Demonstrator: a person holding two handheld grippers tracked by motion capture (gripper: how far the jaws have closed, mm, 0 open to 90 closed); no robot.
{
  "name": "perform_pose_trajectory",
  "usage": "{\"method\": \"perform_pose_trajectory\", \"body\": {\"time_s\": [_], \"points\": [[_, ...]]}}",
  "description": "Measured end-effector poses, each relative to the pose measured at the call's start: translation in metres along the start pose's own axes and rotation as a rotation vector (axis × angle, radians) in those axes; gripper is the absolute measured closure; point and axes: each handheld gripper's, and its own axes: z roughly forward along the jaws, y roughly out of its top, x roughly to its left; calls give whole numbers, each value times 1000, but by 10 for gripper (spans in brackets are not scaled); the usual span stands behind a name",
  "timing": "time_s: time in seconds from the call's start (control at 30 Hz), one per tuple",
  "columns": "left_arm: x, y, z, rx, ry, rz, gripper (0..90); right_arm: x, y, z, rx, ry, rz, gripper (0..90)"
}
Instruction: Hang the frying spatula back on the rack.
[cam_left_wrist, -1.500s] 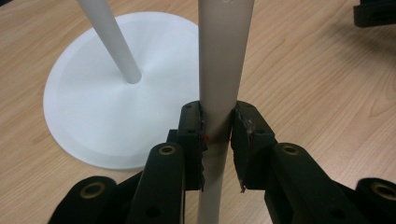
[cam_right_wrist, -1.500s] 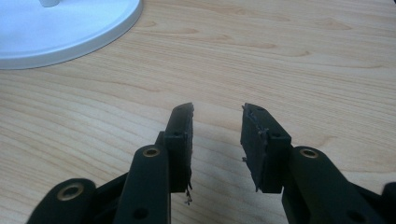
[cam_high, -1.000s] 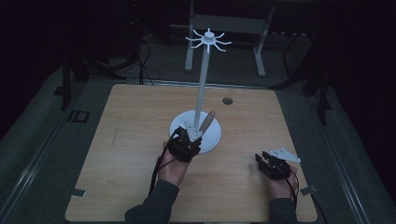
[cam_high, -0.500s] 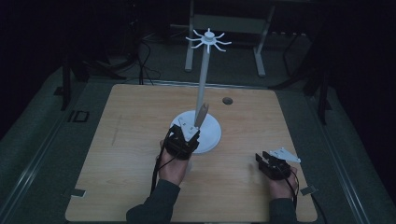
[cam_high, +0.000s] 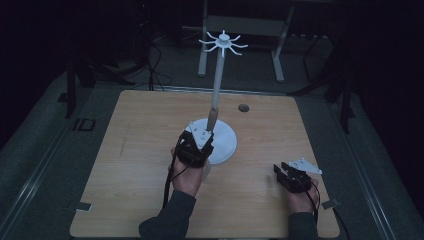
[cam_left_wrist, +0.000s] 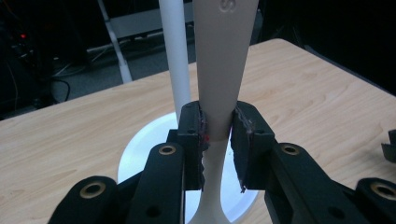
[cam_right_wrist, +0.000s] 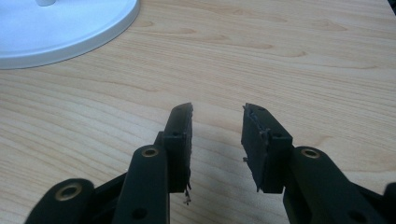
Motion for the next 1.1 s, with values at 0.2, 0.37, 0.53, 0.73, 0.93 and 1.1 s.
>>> {"method": "perform_pose_trajectory", "body": {"time_s": [0.2,0.37,0.53,0.73,0.93,1.1], "points": [[0,4,1,-14,9,-4,745,0,0,0,-1,-1,2,630],[-1,5,0,-33,21,-11,746,0,0,0,2,-1,0,631],[-1,9,2,-34,20,-13,746,0,0,0,2,-2,-1,630],[-1,13,3,-37,25,-15,745,0,0,0,0,-2,4,631],[-2,21,2,-47,45,-8,746,0,0,0,4,-4,5,630],[-2,28,0,-62,50,-11,746,-1,0,0,4,-3,8,630]]}}
